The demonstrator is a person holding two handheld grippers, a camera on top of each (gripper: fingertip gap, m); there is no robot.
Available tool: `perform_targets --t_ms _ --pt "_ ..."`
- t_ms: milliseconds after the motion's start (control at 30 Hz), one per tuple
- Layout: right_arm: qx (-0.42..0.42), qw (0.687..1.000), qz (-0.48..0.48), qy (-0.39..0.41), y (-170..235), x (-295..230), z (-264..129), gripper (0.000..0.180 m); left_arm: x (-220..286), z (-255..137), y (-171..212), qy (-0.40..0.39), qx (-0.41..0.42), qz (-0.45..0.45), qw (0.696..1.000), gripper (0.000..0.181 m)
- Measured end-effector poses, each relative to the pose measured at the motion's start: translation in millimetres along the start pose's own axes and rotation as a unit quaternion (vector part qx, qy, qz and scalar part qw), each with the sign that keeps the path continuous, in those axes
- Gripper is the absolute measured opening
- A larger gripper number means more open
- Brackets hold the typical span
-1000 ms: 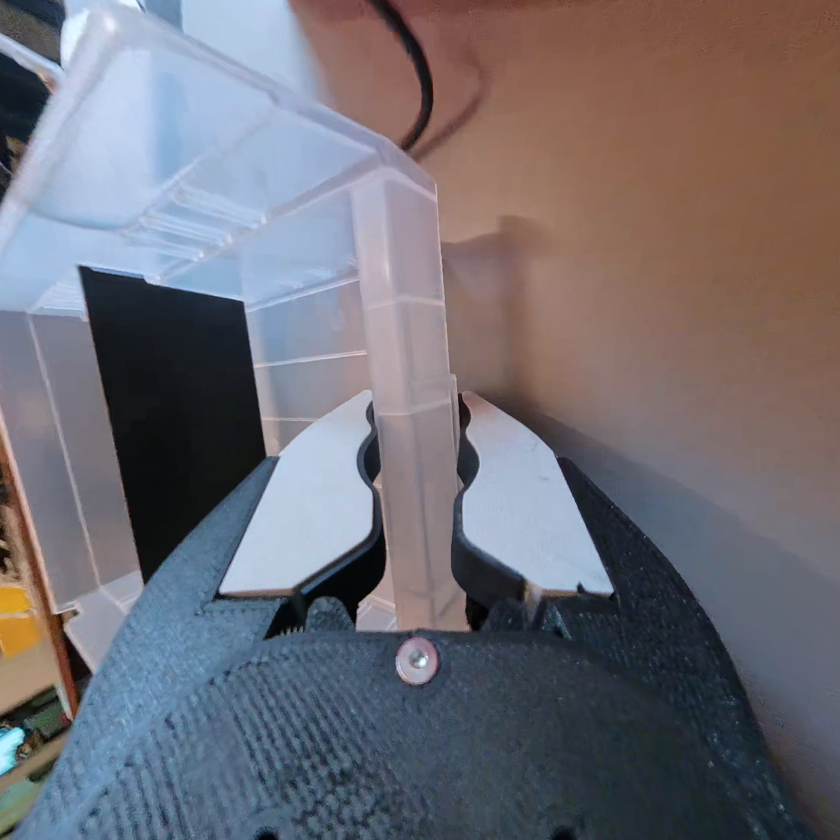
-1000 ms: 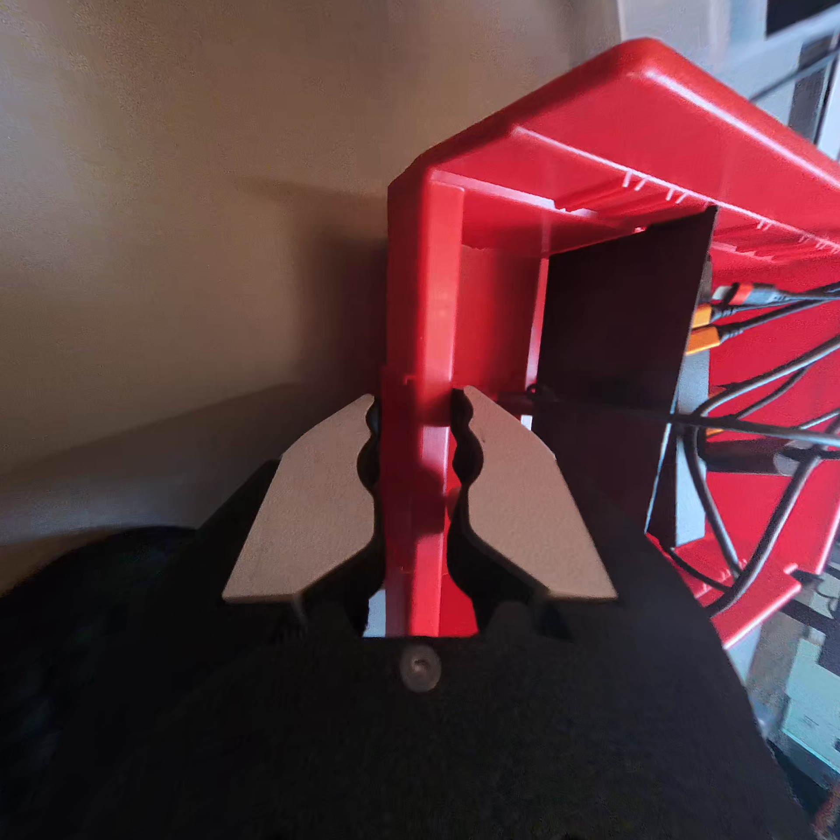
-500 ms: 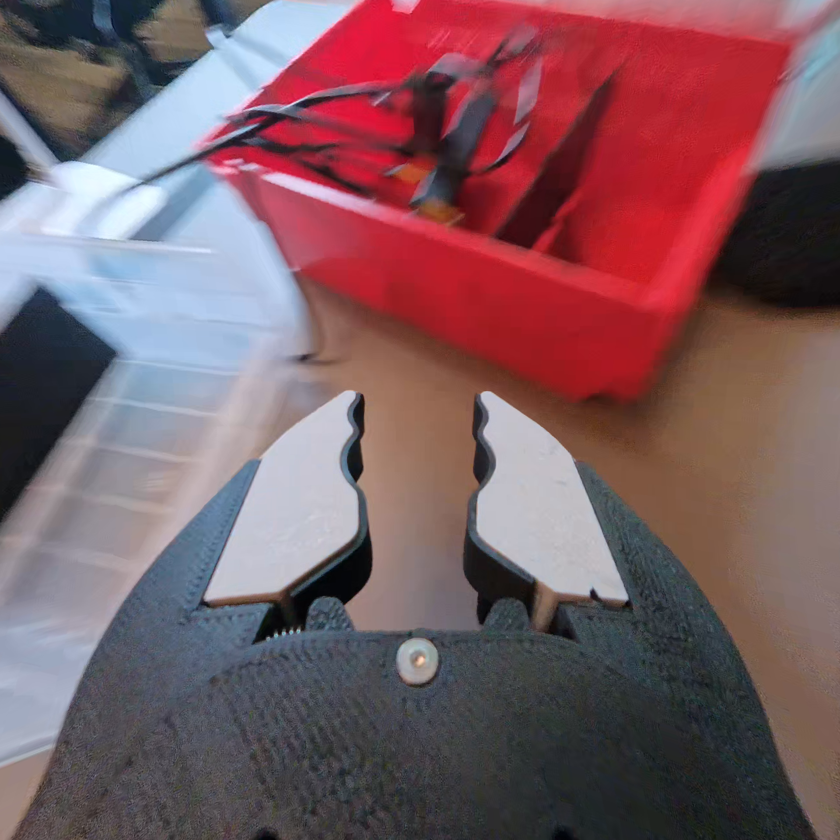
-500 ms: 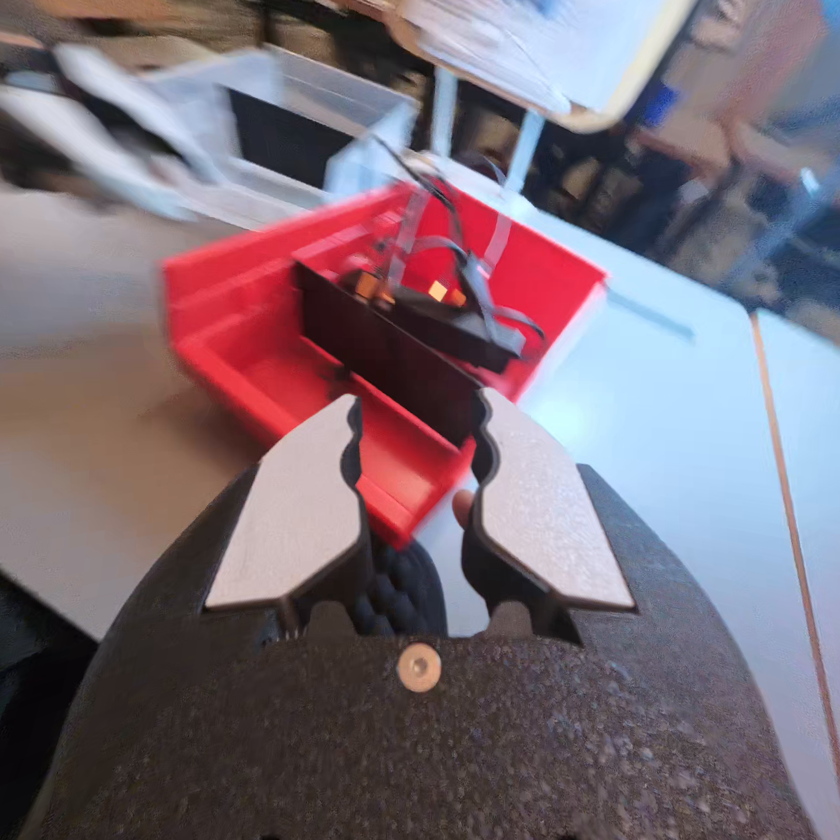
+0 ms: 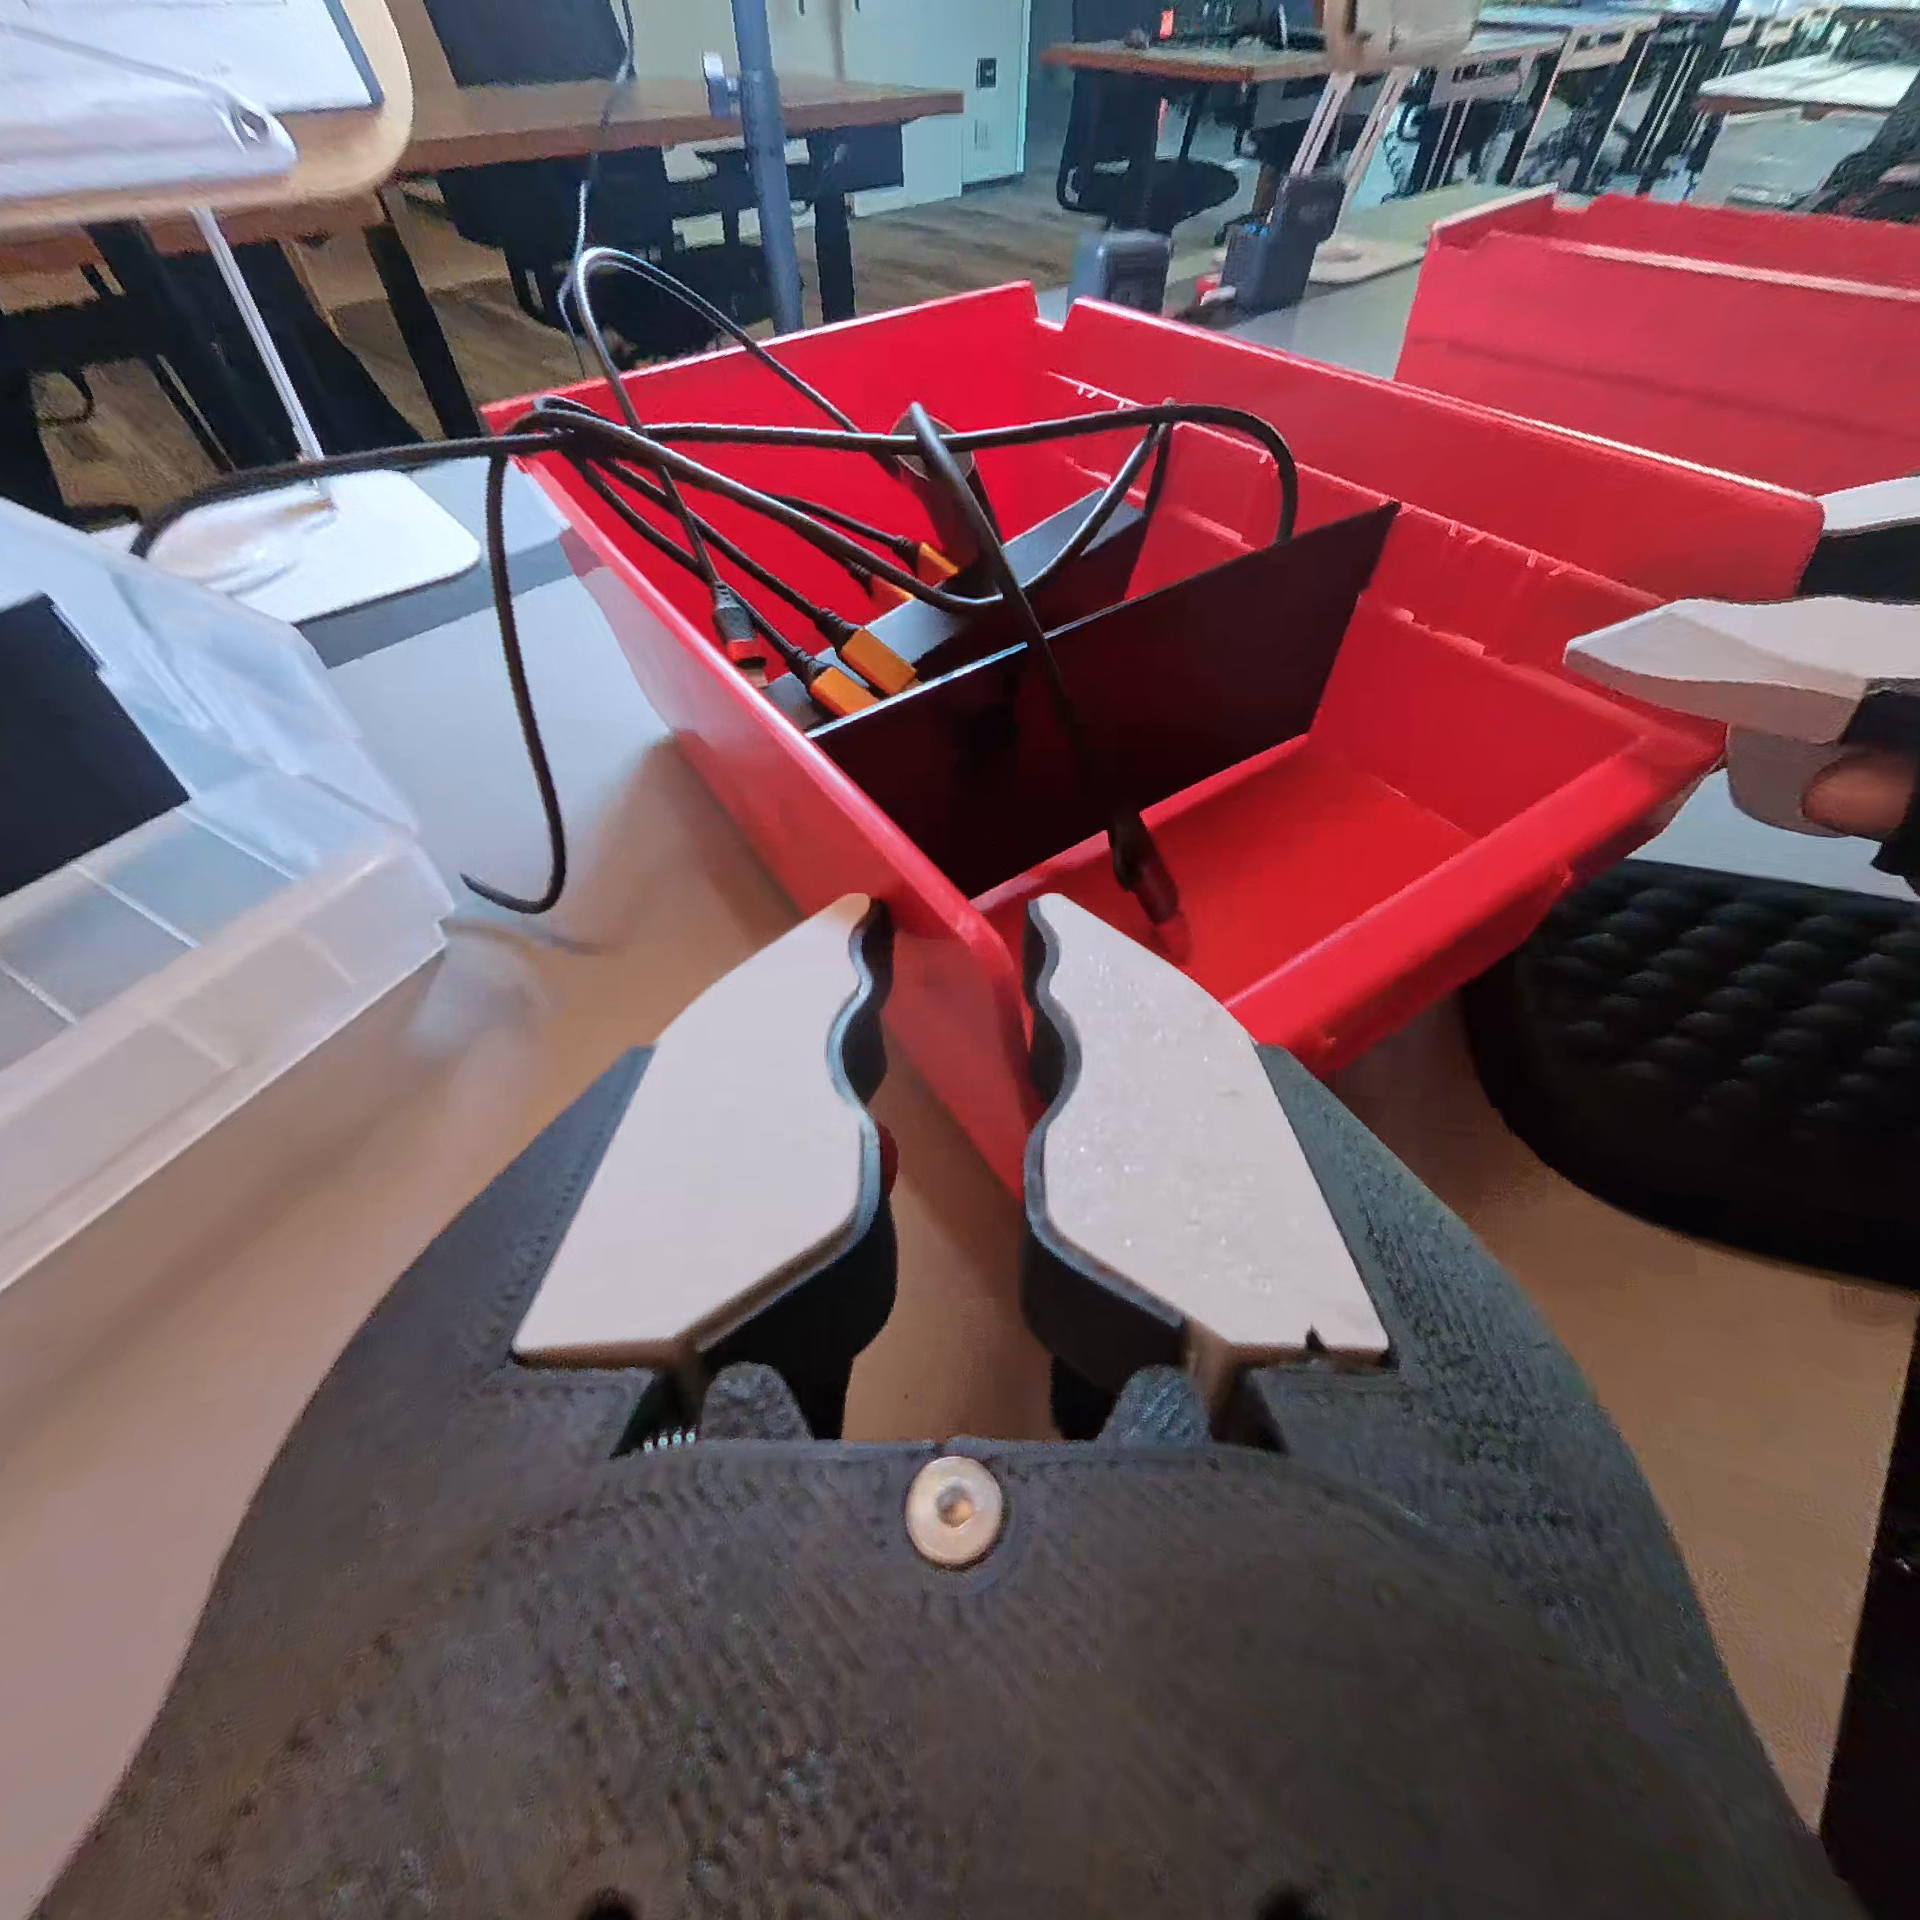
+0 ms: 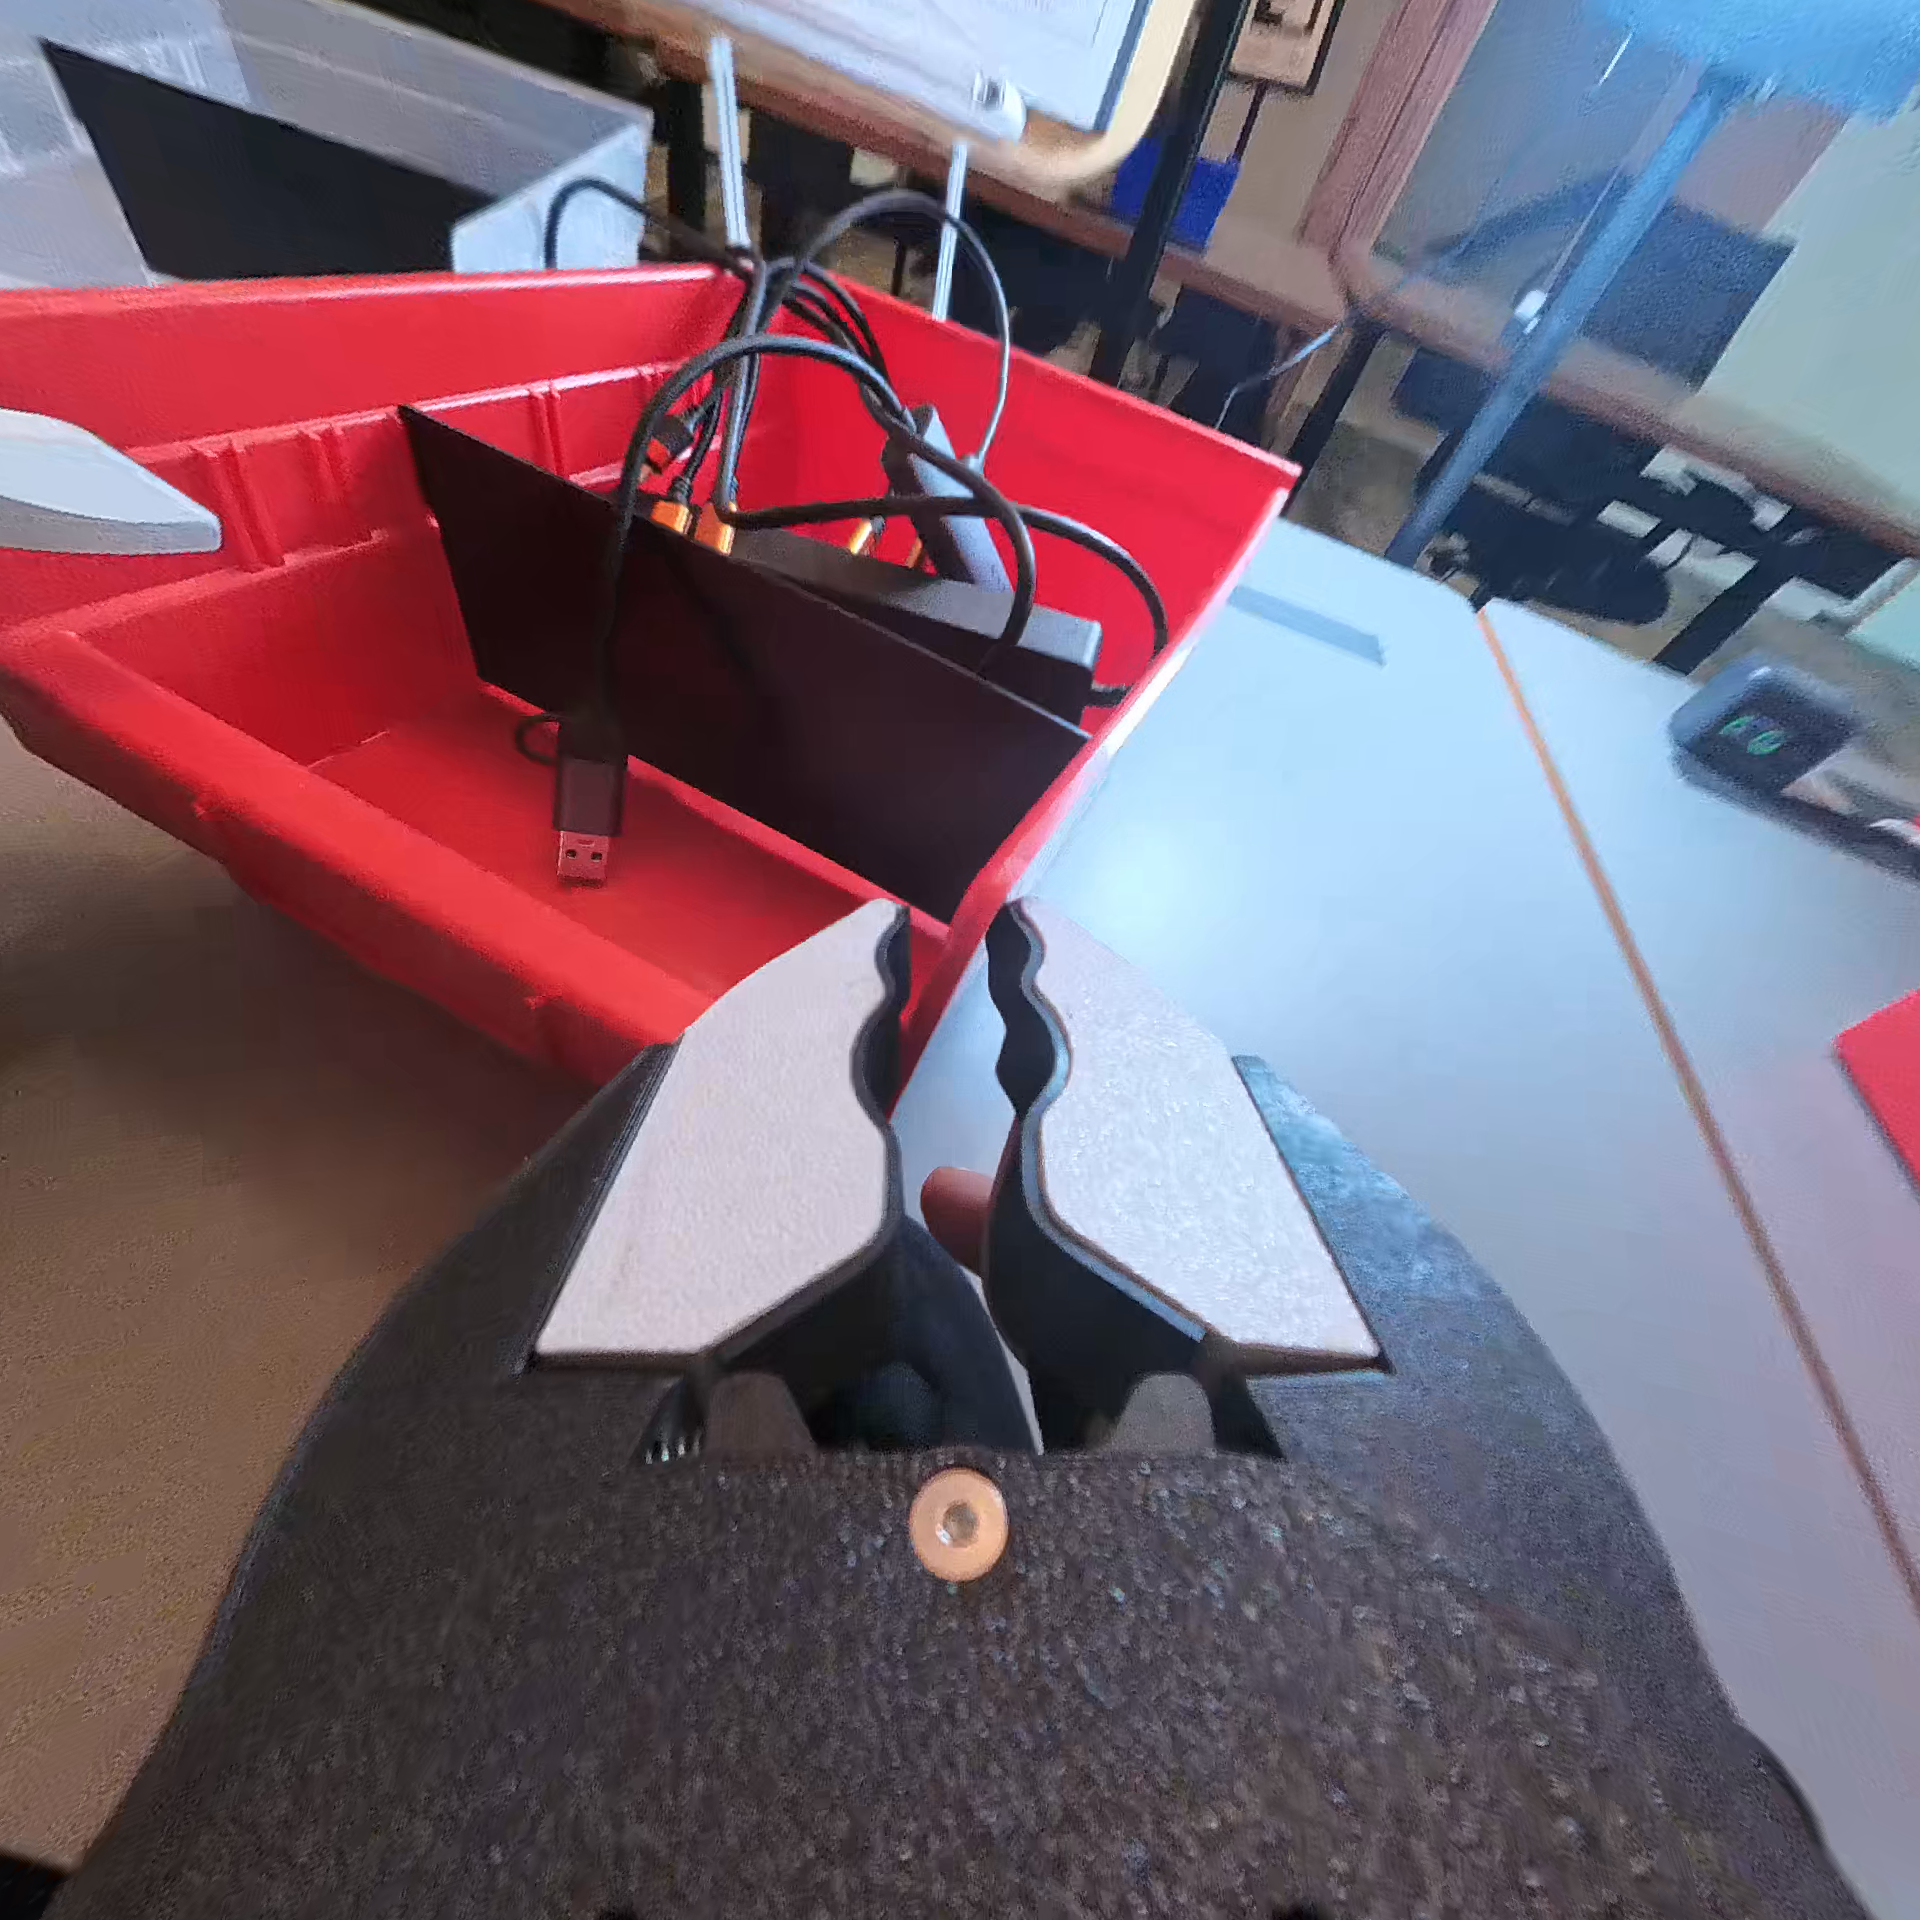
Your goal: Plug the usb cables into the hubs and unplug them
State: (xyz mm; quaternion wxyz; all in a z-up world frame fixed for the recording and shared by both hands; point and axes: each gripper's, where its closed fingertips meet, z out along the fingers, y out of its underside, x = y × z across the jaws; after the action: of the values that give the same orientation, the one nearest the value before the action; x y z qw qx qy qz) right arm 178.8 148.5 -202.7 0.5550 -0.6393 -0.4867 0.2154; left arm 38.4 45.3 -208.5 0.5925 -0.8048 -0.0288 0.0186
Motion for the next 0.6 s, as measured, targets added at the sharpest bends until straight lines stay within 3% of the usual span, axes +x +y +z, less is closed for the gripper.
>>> perform_targets --t_ms 200,400,600 --pt "0.099 0.994 -0.049 0.020 -89.6 -14.1 -41.9 0.012 -14.4 -60.1 -57.3 -0.066 0.076 0.072 0.992 0.013" --pt "0.222 0.971 -0.088 -0.033 -197.8 -77.1 -58.7 0.014 -63.3 -168.5 -114.2 -0.176 0.160 0.094 0.967 0.012" --pt "0.255 0.948 -0.080 -0.172 -252.5 -193.0 -20.3 0.015 -139.4 -277.6 -91.4 -0.310 0.117 0.082 0.940 0.010"
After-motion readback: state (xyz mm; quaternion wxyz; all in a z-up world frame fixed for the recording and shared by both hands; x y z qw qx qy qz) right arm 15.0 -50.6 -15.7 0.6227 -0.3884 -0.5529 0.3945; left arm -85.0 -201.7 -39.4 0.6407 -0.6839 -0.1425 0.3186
